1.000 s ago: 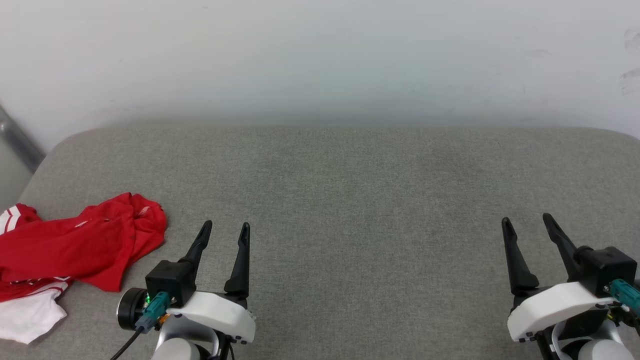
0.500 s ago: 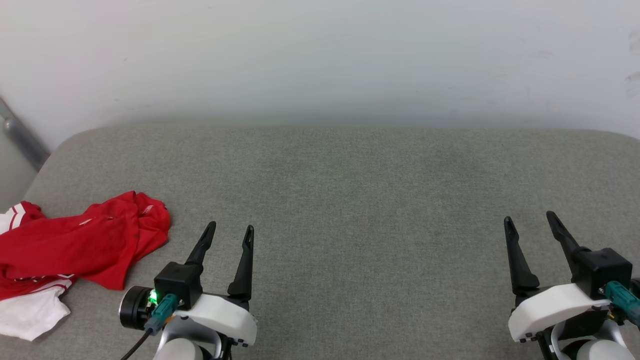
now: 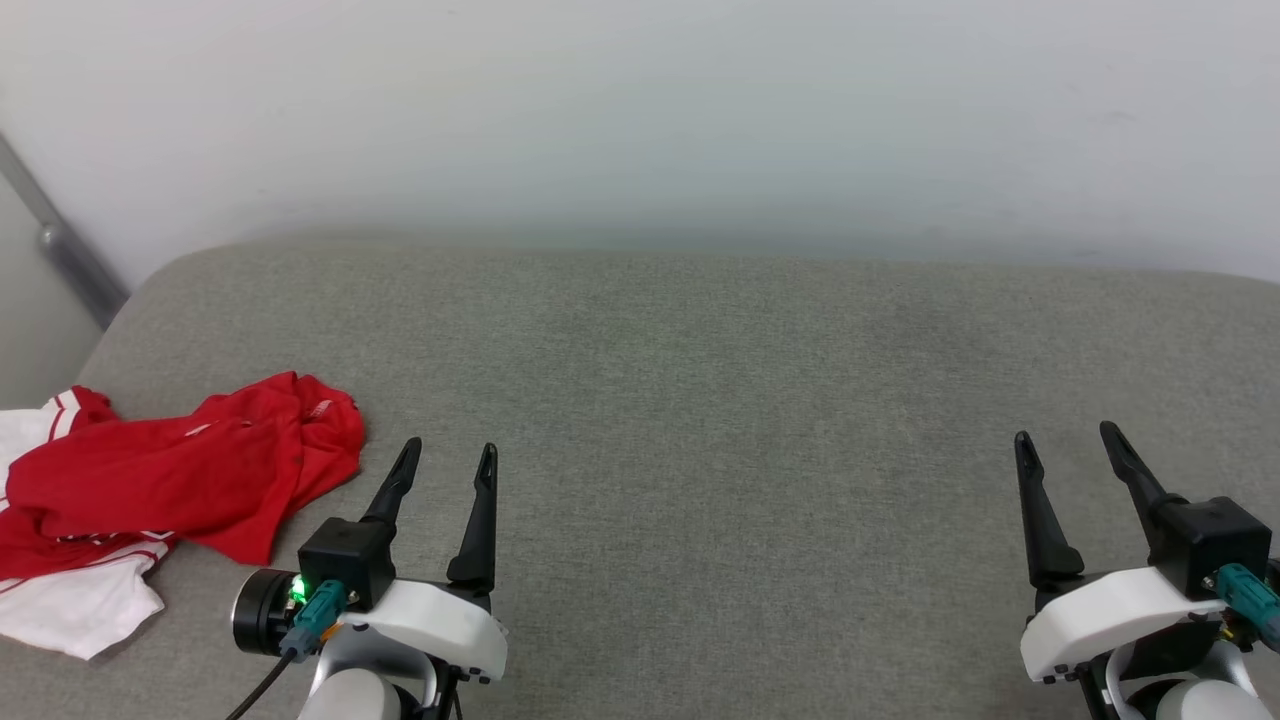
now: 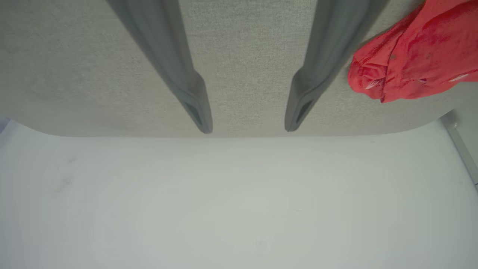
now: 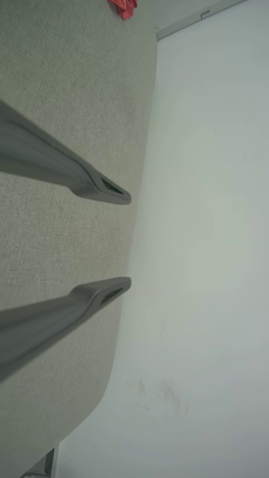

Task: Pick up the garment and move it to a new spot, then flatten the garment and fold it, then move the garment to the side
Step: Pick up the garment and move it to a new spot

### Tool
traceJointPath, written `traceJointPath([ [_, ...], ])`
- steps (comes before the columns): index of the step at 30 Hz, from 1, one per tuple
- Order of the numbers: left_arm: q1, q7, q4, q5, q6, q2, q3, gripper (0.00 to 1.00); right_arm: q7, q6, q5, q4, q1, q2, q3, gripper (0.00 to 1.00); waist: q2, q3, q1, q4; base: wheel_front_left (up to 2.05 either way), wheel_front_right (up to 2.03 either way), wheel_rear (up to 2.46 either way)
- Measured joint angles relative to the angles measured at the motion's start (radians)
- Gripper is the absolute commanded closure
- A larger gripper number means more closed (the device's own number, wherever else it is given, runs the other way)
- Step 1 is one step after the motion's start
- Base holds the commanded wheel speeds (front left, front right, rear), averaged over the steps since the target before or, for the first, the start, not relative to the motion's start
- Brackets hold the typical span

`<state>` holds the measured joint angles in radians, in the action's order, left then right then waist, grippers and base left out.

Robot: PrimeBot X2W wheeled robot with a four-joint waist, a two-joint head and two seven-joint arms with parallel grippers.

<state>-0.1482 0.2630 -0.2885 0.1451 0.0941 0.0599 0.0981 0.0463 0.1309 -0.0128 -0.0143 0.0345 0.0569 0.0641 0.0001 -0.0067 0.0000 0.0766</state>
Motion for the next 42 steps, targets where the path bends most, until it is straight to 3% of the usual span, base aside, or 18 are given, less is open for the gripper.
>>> traceJointPath([
  [32, -0.024, 0.0, -0.04, 0.045, 0.002, -0.007, -0.14, 0.0, -0.012, 0.0, 0.03, 0.022, 0.014, -0.004, -0.079, 0.0, 0.0, 0.028, 0.0, 0.373, 0.0, 0.0, 0.0],
  [42, -0.076, 0.0, -0.059, 0.022, -0.003, 0.002, -0.17, 0.0, -0.027, 0.0, 0.029, 0.038, 0.028, -0.003, -0.091, 0.0, 0.0, 0.055, 0.0, 0.36, 0.0, 0.0, 0.0],
])
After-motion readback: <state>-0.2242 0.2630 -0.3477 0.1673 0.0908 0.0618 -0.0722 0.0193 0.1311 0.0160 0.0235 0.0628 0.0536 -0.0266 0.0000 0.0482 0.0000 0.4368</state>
